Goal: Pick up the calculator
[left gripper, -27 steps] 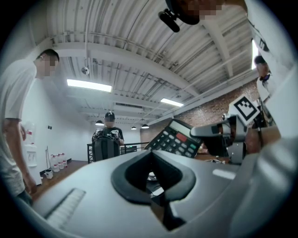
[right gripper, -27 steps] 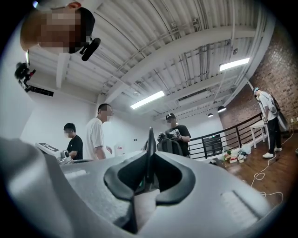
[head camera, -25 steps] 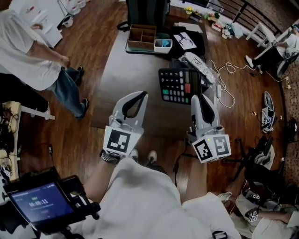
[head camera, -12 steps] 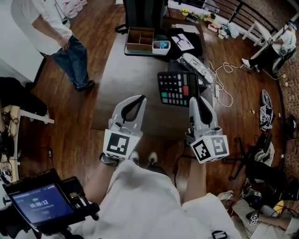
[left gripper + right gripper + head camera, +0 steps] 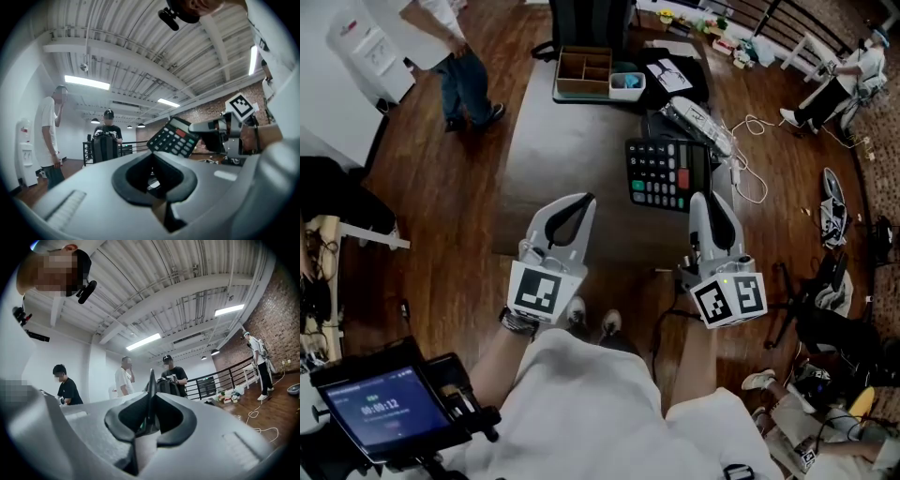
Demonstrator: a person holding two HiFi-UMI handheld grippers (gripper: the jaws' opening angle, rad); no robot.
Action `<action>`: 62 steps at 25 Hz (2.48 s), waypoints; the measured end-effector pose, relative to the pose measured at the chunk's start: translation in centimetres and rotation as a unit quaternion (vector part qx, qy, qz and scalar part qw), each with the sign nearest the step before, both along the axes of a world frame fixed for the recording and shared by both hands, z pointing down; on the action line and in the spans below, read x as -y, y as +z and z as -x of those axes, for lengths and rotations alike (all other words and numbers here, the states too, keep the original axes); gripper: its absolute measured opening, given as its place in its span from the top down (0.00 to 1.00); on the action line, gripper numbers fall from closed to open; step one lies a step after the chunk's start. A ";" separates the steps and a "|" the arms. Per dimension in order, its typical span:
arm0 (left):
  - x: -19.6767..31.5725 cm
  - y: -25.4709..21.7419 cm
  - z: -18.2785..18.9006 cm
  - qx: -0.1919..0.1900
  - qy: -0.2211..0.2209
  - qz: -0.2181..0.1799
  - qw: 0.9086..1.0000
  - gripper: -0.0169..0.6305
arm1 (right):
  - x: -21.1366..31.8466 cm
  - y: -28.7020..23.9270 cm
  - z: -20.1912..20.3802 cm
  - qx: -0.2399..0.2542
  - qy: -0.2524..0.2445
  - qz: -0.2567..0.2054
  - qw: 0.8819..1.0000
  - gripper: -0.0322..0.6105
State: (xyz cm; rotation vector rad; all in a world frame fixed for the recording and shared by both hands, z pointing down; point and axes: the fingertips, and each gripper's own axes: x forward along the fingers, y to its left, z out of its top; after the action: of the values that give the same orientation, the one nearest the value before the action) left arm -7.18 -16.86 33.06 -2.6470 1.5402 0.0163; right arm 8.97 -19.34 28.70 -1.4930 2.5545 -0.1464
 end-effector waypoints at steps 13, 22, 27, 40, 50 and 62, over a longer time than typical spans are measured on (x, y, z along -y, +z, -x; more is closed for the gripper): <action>-3.6 0.3 -0.8 -0.001 -0.010 -0.002 1.000 0.96 | -5.0 0.0 -1.3 0.014 -0.003 -0.004 1.000 0.88; -13.3 0.7 -5.3 0.018 -0.035 -0.009 0.999 0.96 | -15.0 -0.5 -5.9 0.020 -0.034 -0.025 0.999 0.88; -18.1 1.0 -7.2 0.029 -0.060 -0.003 0.998 0.96 | -19.4 -0.1 -9.3 0.011 -0.040 -0.025 0.999 0.87; -23.2 0.5 -7.2 0.046 -0.057 -0.007 0.997 0.96 | -24.5 0.3 -8.5 -0.002 -0.041 -0.023 0.999 0.88; -23.1 -0.2 -5.4 0.045 -0.034 -0.014 0.998 0.96 | -25.1 -0.8 -6.8 0.013 -0.020 -0.028 0.999 0.88; -23.5 0.2 -5.7 0.045 -0.025 -0.013 0.999 0.96 | -25.2 -0.6 -6.5 0.004 -0.018 -0.026 0.999 0.88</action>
State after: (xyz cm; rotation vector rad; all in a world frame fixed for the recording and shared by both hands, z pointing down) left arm -1.43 6.63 33.24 -2.5502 1.5672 -0.0848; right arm 15.51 5.89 28.13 -1.4255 2.5593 -0.0886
